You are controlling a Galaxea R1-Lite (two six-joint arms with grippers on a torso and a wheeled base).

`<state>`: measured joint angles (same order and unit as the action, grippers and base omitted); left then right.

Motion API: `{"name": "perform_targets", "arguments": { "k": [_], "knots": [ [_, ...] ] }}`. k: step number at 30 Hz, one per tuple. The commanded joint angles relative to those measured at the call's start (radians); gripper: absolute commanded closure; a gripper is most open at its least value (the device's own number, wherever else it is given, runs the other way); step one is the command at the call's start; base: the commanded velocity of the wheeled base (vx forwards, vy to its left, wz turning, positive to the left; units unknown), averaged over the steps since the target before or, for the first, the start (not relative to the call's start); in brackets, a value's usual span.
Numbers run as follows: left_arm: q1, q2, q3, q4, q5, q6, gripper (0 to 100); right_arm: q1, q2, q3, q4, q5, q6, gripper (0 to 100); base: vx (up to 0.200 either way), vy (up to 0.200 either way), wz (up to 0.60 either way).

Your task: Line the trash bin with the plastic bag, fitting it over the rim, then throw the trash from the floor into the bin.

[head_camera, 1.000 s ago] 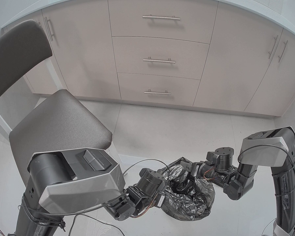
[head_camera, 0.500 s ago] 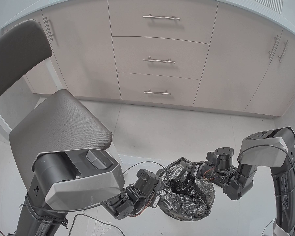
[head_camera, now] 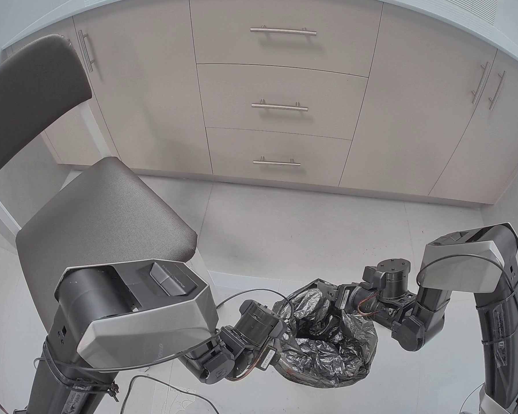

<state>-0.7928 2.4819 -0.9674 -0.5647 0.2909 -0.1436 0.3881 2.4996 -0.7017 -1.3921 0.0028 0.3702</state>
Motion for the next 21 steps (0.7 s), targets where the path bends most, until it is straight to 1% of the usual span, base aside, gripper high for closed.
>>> {"name": "perform_targets", "arguments": {
  "k": [1, 6, 9, 12, 16, 18, 21],
  "knots": [
    [0.004, -0.003, -0.007, 0.017, 0.008, -0.001, 0, 0.0, 0.005, -0.001, -0.001, 0.0, -0.001, 0, 0.0, 0.0, 0.0],
    [0.012, -0.003, -0.02, 0.039, 0.011, -0.002, 0, 0.0, 0.005, -0.002, -0.001, 0.0, -0.001, 0, 0.0, 0.0, 0.0],
    [0.017, -0.003, -0.042, 0.075, 0.011, -0.002, 0, -0.002, 0.005, -0.002, -0.001, 0.0, -0.001, 0, 0.0, 0.0, 0.0],
    [0.017, -0.001, -0.082, 0.14, 0.011, -0.004, 0, -0.002, 0.008, -0.004, 0.001, 0.0, -0.001, 0, 0.0, 0.0, 0.0],
    [0.01, 0.0, -0.099, 0.157, 0.01, -0.013, 0, -0.002, 0.019, -0.002, 0.001, 0.0, -0.004, 0, 0.0, 0.0, 0.0],
    [0.006, 0.0, -0.099, 0.151, 0.01, -0.034, 0, -0.002, 0.019, -0.001, 0.001, 0.0, -0.005, 0, 0.0, 0.0, 0.0],
    [-0.011, -0.024, -0.097, 0.149, 0.01, -0.097, 0, -0.002, 0.021, -0.002, 0.016, -0.001, -0.011, 0, 0.0, 0.0, 0.0]
  ]
}}
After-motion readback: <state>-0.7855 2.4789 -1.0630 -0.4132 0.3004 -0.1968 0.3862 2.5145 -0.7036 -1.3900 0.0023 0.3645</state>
